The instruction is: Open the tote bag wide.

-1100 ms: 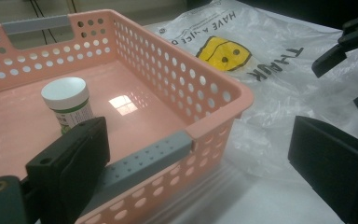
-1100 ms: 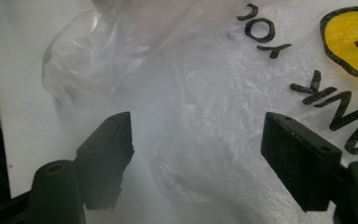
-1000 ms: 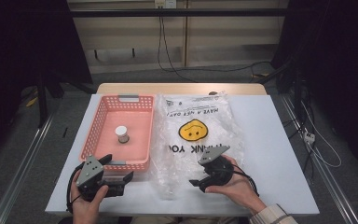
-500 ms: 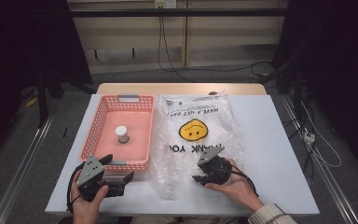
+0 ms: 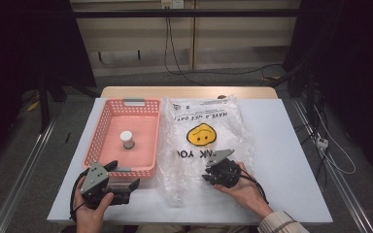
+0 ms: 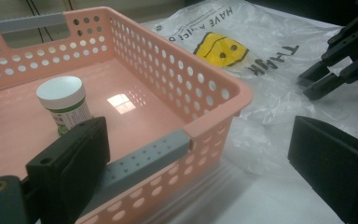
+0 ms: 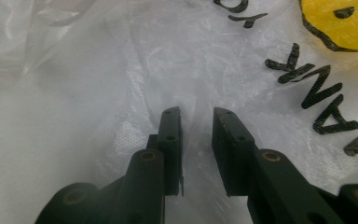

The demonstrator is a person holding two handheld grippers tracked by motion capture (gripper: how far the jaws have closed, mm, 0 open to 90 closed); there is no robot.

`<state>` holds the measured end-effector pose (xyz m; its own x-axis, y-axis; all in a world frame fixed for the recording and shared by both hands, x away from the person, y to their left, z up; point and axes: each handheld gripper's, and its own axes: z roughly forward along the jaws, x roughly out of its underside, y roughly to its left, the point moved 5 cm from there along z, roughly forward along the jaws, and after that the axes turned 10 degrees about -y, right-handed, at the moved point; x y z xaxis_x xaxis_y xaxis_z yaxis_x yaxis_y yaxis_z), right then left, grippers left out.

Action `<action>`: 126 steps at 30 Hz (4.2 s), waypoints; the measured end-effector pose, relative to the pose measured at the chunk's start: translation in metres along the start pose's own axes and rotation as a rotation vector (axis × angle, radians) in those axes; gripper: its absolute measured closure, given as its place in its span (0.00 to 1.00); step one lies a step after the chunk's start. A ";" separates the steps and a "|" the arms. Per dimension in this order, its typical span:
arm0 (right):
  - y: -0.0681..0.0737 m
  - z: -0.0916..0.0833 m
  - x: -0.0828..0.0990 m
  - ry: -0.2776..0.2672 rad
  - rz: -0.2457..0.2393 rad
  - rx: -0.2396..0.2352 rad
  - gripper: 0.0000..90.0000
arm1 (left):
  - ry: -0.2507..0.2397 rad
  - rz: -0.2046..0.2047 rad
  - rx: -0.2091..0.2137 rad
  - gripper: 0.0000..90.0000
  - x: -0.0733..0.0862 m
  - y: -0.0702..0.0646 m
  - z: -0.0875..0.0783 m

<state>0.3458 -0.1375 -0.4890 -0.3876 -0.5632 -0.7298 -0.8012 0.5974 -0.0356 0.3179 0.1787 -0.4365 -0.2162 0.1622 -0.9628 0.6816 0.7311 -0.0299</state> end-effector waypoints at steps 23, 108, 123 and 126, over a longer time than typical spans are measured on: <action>-0.022 0.003 0.004 -0.008 0.127 -0.004 0.67 | 0.001 -0.001 0.002 0.06 0.000 0.000 0.000; -0.068 -0.071 -0.064 -0.444 0.249 0.041 1.00 | -0.017 -0.015 -0.008 0.06 0.000 0.002 -0.003; -0.072 -0.082 -0.083 -0.532 0.247 0.042 1.00 | -0.019 -0.026 -0.006 0.06 -0.002 0.004 -0.003; -0.073 -0.081 -0.081 -0.527 0.252 0.040 1.00 | -0.013 -0.026 -0.006 0.06 -0.003 0.004 -0.004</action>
<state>0.3983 -0.1815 -0.3721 -0.2764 -0.0474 -0.9599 -0.6919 0.7030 0.1645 0.3190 0.1839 -0.4331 -0.2249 0.1349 -0.9650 0.6714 0.7392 -0.0532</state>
